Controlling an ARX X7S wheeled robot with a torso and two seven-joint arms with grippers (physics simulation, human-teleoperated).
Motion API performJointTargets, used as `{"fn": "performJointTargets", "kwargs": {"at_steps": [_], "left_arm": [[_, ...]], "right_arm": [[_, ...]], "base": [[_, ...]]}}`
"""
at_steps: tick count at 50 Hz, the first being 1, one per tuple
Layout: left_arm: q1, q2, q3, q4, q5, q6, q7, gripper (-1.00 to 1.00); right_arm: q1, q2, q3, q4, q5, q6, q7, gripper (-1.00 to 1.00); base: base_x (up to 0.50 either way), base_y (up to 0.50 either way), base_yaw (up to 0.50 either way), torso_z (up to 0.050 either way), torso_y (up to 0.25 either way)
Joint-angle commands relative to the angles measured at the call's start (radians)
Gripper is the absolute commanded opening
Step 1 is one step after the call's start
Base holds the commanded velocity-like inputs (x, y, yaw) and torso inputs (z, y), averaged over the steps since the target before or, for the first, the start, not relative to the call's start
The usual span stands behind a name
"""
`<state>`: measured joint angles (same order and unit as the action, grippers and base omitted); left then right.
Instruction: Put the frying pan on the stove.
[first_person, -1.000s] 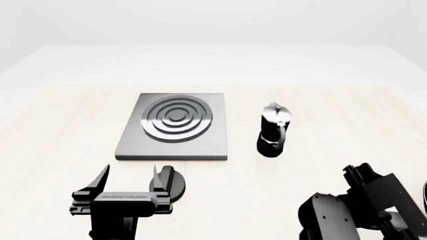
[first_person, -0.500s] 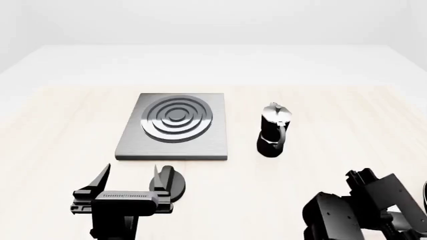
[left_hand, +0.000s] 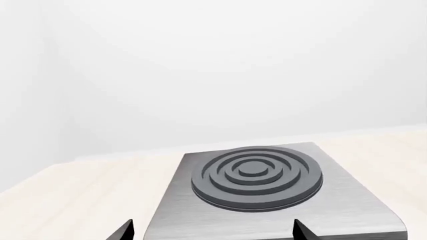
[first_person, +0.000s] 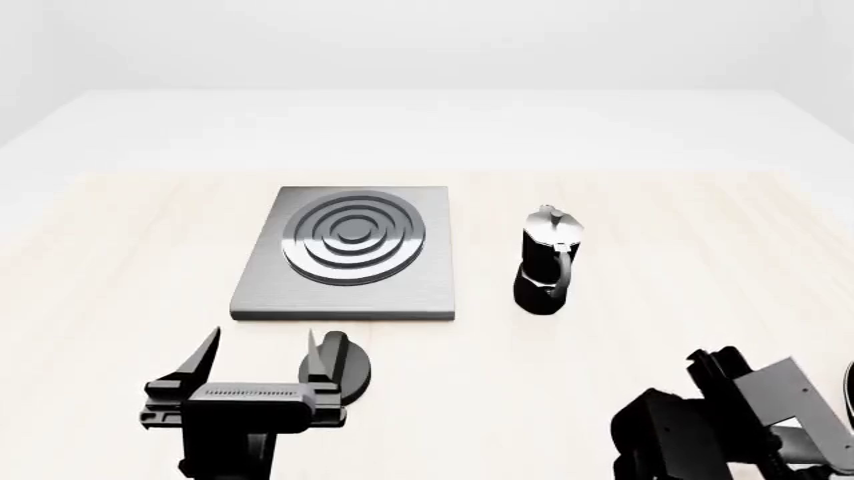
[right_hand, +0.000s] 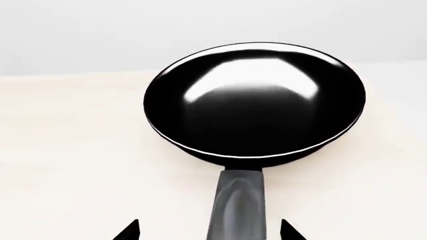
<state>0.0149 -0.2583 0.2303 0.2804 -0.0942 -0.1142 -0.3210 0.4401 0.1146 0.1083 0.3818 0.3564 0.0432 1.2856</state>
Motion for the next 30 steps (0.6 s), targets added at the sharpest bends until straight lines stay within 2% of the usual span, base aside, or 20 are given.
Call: {"fn": "performJointTargets", "kwargs": {"at_steps": [1,30], "left_arm": [[-0.003,-0.003,0.006,-0.005,-0.002,0.002,-0.005,1.00],[-0.014,-0.007,0.016,-0.025,-0.013,0.011,-0.013,1.00]], "right_arm": [[0.004,0.003,0.013,0.060,0.036,-0.026,-0.038,1.00],[-0.043,0.021,0.023,0.058,0.057,-0.044,-0.039,1.00]], "base": [[0.00,0.00,0.00,0.000,0.000],[0.00,0.00,0.00,0.000,0.000]]}}
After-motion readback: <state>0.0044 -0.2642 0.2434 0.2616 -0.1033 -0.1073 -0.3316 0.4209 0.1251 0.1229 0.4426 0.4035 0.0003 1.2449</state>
